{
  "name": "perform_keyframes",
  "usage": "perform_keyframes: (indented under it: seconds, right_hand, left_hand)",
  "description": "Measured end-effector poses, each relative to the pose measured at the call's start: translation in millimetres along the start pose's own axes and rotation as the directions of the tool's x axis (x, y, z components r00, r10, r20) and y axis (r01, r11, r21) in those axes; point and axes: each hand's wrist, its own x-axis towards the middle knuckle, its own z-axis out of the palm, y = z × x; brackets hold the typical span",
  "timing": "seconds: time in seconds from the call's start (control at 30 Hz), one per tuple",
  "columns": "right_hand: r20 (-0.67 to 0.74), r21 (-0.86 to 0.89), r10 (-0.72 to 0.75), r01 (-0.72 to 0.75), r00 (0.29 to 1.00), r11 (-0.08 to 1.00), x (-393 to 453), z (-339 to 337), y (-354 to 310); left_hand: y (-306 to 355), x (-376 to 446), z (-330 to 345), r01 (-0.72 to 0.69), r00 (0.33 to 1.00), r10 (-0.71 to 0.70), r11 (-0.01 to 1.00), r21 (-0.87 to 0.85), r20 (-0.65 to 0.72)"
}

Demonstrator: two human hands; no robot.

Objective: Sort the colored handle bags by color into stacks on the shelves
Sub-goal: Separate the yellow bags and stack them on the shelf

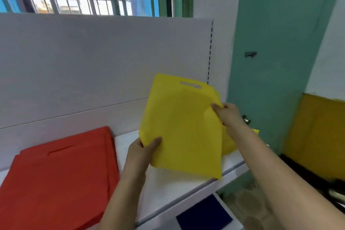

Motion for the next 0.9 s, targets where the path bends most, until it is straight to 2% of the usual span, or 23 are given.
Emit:
perform_keyframes:
  seconds: [0.1, 0.17, 0.23, 0.3, 0.33, 0.4, 0.5, 0.57, 0.77, 0.9]
  right_hand:
    - [-0.059, -0.090, -0.022, 0.016, 0.998, 0.996, 57, -11, 9]
    - [-0.062, -0.175, -0.040, 0.029, 0.997, 0.984, 95, -10, 14]
    - [-0.042, -0.309, -0.050, 0.035, 0.998, 0.950, 127, -5, 16]
    - [0.013, -0.462, -0.016, 0.021, 1.000, 0.887, 153, 0, 20]
    - [0.037, -0.518, 0.002, 0.018, 0.999, 0.855, 164, 2, 23]
    - [0.060, -0.570, 0.037, 0.004, 0.998, 0.821, 182, 5, 30]
    - [0.088, -0.605, 0.092, -0.020, 0.992, 0.796, 205, 12, 45]
    - [0.136, -0.653, 0.136, -0.014, 0.981, 0.757, 215, 17, 53]
    - [0.316, -0.664, 0.156, 0.101, 0.936, 0.741, 230, 28, 59]
    - [0.475, -0.675, 0.105, 0.285, 0.874, 0.680, 232, 31, 68]
  left_hand:
    - [-10, 20, 38, -0.063, 0.998, 0.060, 0.980, 0.190, 0.019]
    - [-16, 35, 57, -0.058, 0.996, 0.027, 0.919, 0.391, 0.083]
    - [-18, 52, 71, -0.017, 0.980, -0.091, 0.849, 0.528, 0.178]
    - [-17, 64, 84, 0.025, 0.924, -0.270, 0.747, 0.664, 0.270]
    - [-16, 70, 90, 0.019, 0.901, -0.328, 0.685, 0.729, 0.284]
    - [-12, 84, 99, 0.001, 0.905, -0.344, 0.587, 0.810, 0.249]
    - [-11, 104, 109, 0.007, 0.958, -0.253, 0.486, 0.874, 0.133]
    - [-15, 107, 120, 0.038, 0.973, -0.220, 0.462, 0.886, 0.073]
    - [-22, 107, 160, 0.145, 0.983, -0.170, 0.520, 0.842, -0.064]
    - [-24, 100, 180, 0.200, 0.976, -0.174, 0.502, 0.842, -0.128]
